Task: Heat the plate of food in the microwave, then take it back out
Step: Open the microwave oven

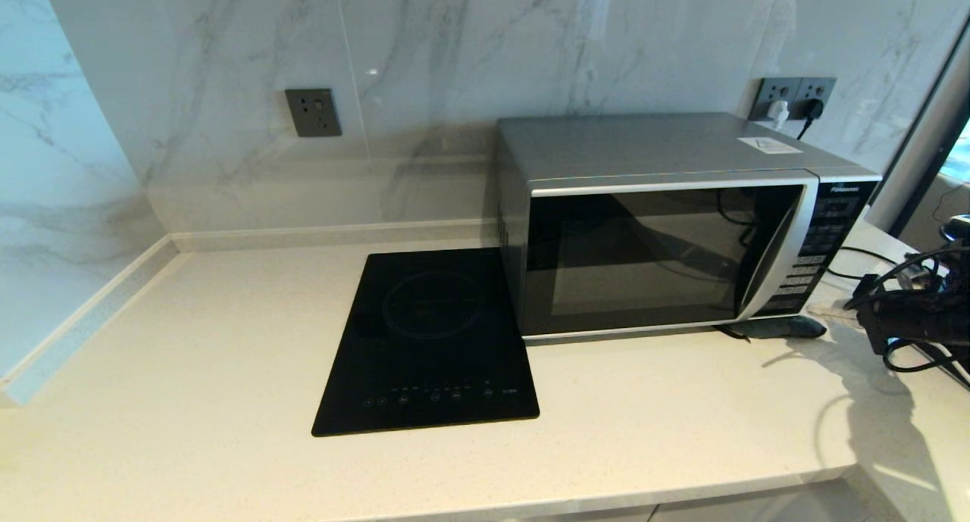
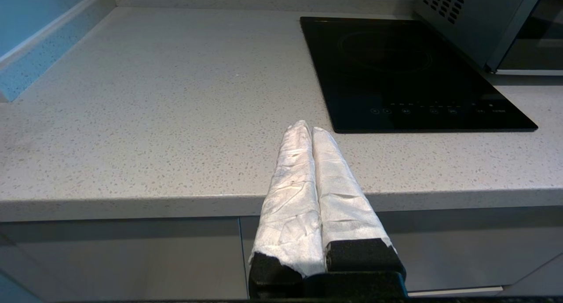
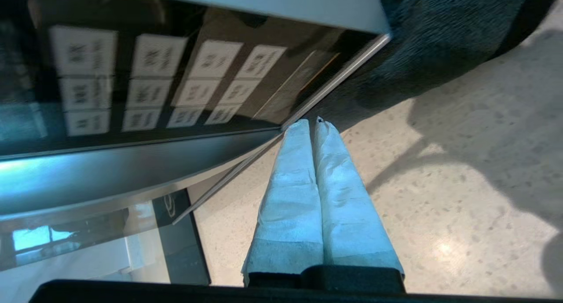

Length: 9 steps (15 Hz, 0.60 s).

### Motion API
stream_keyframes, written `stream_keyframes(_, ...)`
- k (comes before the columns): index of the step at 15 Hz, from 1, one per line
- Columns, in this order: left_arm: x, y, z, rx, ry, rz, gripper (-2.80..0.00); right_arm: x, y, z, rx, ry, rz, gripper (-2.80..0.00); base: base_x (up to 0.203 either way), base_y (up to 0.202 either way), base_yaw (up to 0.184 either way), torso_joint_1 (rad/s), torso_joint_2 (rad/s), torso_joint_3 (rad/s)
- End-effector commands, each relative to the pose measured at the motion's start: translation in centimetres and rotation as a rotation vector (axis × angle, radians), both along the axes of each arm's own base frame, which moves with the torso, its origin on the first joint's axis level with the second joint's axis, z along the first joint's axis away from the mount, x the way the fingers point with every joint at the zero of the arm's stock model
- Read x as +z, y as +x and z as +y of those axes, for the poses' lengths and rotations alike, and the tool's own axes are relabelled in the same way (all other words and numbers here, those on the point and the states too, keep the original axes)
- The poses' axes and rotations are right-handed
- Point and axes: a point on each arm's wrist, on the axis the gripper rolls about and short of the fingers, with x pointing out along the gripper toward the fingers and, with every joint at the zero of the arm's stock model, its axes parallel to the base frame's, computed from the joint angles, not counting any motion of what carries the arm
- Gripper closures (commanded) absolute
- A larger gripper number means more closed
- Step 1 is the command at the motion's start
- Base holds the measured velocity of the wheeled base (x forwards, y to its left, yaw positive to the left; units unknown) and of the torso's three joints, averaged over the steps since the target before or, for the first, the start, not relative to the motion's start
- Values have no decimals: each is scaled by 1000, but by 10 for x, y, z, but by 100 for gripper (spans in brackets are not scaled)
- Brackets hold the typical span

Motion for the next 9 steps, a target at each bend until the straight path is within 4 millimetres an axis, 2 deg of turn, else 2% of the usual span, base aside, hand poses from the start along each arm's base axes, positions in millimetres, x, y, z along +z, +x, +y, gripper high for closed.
stream_keyframes(1, 0, 0, 0, 1, -1, 1, 0, -13, 8, 0, 11, 16, 16, 0, 0, 0, 0, 0, 0, 0)
stream_keyframes(9, 0, 0, 0, 1, -1, 1, 0, -19, 33, 11, 54, 8, -2, 0, 0, 0, 0, 0, 0, 0)
